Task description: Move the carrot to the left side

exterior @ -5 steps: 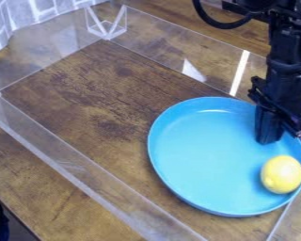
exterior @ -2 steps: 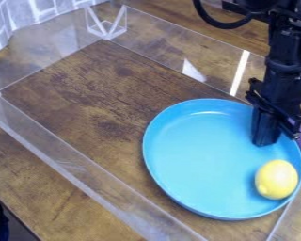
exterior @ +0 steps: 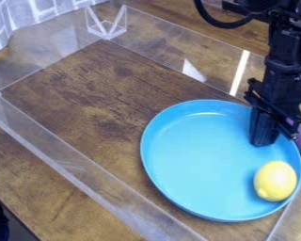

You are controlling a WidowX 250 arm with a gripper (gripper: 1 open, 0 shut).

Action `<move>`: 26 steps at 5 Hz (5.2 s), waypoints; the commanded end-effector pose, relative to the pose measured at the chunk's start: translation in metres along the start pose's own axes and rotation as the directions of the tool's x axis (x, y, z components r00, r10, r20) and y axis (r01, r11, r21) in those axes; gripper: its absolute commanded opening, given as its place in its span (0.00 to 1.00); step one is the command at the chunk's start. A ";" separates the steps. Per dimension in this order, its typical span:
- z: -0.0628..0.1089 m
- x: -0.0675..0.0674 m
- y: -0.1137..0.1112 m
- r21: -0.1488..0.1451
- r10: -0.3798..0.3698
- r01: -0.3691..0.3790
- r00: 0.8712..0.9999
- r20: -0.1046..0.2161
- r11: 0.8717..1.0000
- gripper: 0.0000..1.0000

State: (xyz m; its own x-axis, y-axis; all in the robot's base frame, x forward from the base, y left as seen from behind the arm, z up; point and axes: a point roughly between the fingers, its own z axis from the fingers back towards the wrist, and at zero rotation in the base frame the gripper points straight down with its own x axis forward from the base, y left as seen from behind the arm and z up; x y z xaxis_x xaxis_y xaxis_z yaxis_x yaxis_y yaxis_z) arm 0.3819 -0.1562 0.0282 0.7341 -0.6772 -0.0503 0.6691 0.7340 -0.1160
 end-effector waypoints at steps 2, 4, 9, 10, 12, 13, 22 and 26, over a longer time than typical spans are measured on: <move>0.053 0.010 -0.006 0.060 -0.039 0.034 0.994 0.099 0.998 0.00; 0.066 0.009 -0.006 0.075 -0.046 0.039 0.994 0.100 0.996 0.00; 0.094 0.005 -0.009 0.110 -0.062 0.049 0.991 0.116 0.993 1.00; 0.092 0.008 -0.014 0.111 -0.074 0.061 0.991 0.114 0.992 1.00; 0.091 0.012 -0.035 0.122 -0.123 0.109 0.986 0.113 0.987 1.00; 0.089 0.008 -0.037 0.126 -0.143 0.129 0.984 0.110 0.984 1.00; 0.044 -0.012 -0.036 0.114 -0.200 0.190 0.976 0.083 0.975 1.00; 0.017 -0.009 -0.033 0.090 -0.199 0.193 0.978 0.069 0.977 1.00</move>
State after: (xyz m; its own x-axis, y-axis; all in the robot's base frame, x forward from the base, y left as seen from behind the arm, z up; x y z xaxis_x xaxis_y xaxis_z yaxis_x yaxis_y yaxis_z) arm 0.3575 -0.1757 0.0552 0.6040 -0.7953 0.0525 0.7970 0.6031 -0.0325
